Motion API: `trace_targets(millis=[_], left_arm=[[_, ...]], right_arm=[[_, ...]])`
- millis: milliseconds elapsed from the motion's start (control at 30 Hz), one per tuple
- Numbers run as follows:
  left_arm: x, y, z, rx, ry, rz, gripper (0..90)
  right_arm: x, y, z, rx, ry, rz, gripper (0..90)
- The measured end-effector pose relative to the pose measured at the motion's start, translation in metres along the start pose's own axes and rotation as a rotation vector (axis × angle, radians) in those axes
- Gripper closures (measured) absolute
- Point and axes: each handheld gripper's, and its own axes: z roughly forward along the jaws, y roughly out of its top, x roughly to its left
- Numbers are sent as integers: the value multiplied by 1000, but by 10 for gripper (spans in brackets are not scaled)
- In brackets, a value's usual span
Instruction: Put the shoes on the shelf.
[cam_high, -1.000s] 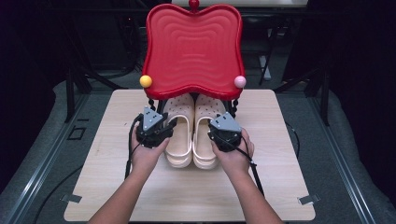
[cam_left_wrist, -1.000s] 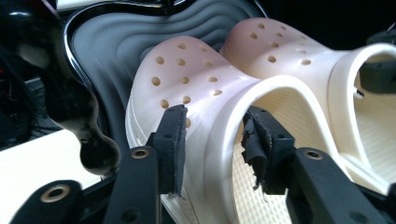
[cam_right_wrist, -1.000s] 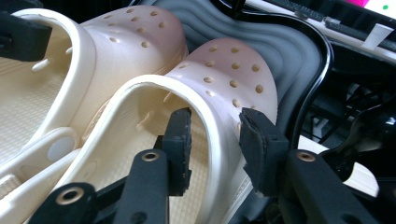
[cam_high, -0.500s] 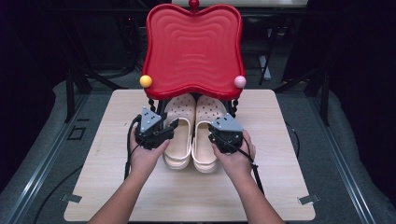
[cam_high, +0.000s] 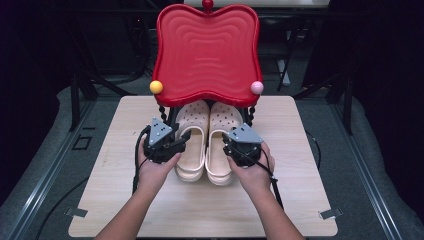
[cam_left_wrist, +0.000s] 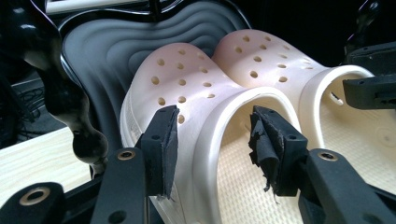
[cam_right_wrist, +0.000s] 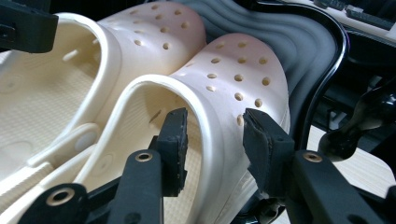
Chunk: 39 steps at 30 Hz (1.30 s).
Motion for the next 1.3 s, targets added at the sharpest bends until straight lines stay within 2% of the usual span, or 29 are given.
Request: trace_targets(millis=[233,367,467,700,800,867,900,967,1133,1233,1300], left_arm=[[1,3,-12,-2,-26,-30,536],[0,6,-23,-7,-39,-42,546],[-1,7,-32,-5,-55,-36,552],[-7,1,-58,-7,-113,-28,573],[-10,-4,-69,-14,-118,-20,552],[-11,-9,-76,-20,-122,-25,552],[-10,-12,-80,-18,-128,-33,549],[-10,-19,-85,-2,-149,-50,548],[-11,-38,-95,21,-159,-70,535],[-13,-50,-97,55,-152,-62,518],[-15,-58,-97,58,-151,-58,511]], right_arm=[[-1,3,-13,-22,16,13,604],[-1,4,-23,-25,48,41,621],[0,5,-33,-46,70,51,631],[9,-1,-62,-58,170,77,627],[15,-10,-74,-48,226,87,608],[16,-13,-77,-43,236,91,608],[18,-19,-83,-25,262,105,602],[18,-23,-84,-20,266,107,597],[22,-41,-91,20,268,113,564],[23,-54,-91,50,266,114,563],[25,-61,-90,70,272,117,564]])
